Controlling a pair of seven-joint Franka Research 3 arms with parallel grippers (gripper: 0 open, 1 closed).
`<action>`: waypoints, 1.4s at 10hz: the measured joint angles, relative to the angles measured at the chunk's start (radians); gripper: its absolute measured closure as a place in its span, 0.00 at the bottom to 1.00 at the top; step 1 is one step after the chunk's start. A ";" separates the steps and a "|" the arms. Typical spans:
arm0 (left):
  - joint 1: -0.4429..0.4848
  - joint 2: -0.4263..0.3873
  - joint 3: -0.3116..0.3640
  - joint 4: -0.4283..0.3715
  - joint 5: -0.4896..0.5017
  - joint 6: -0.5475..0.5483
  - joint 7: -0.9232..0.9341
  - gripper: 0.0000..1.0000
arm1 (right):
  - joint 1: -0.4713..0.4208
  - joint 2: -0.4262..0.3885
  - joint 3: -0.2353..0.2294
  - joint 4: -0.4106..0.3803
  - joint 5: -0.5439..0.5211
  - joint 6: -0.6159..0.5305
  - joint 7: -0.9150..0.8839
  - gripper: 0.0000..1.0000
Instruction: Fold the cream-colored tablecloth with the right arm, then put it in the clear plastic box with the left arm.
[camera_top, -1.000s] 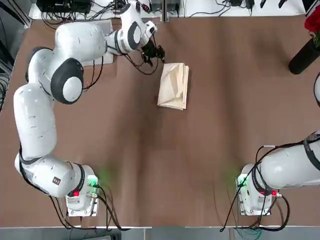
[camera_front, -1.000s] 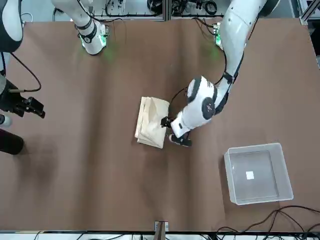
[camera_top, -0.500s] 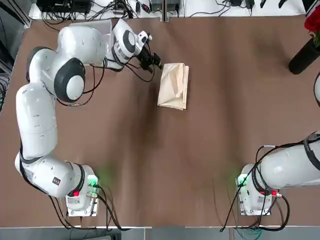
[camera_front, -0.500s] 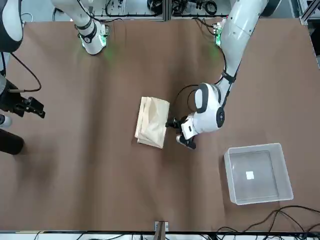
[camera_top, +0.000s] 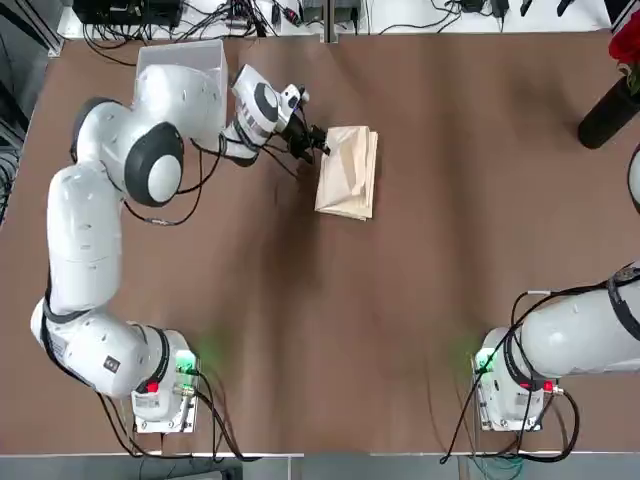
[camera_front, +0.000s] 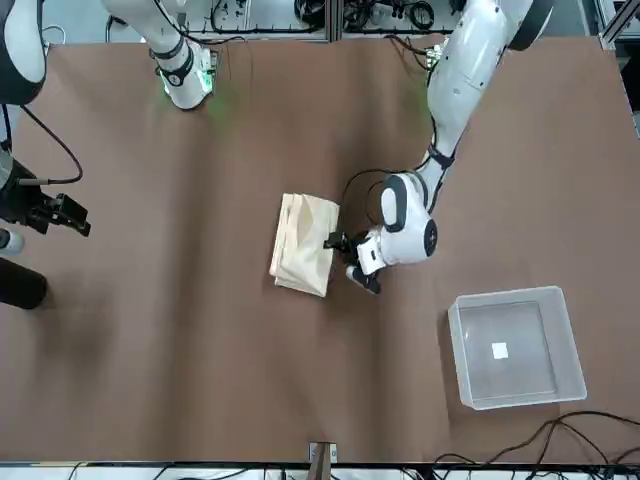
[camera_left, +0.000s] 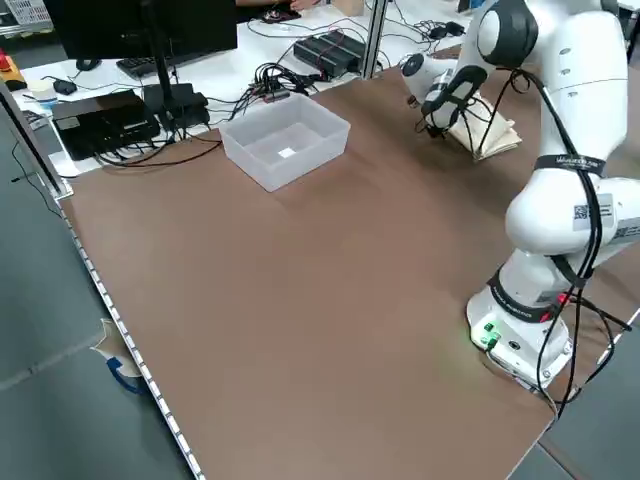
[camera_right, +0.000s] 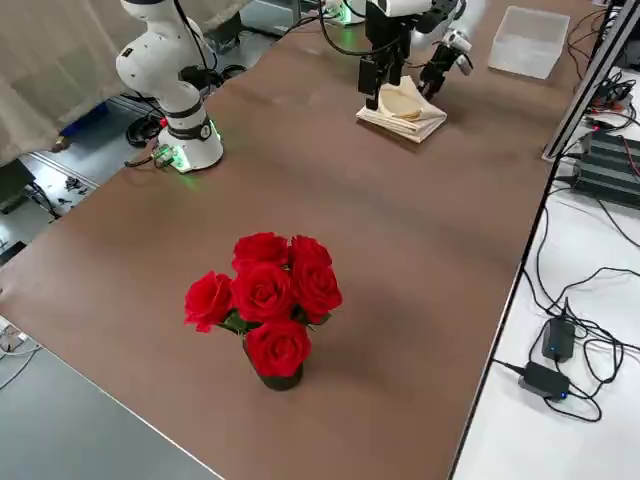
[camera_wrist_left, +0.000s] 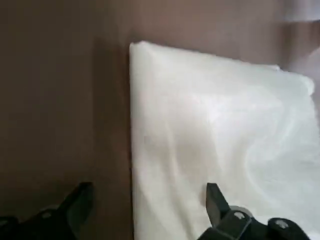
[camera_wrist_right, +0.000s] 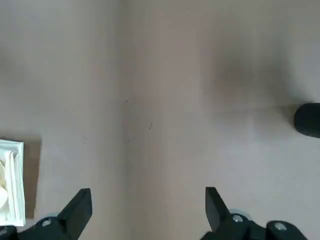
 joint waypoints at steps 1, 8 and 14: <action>-0.005 0.005 0.000 0.000 -0.015 0.003 0.000 0.00 | 0.000 0.000 0.000 0.000 0.000 0.000 0.000 0.00; -0.037 0.025 -0.010 0.004 -0.060 0.046 0.000 0.01 | 0.001 0.000 0.002 0.000 0.000 0.000 0.000 0.00; -0.053 0.038 -0.048 0.018 -0.073 0.104 -0.042 0.02 | 0.002 0.000 0.002 0.000 0.000 0.000 0.000 0.00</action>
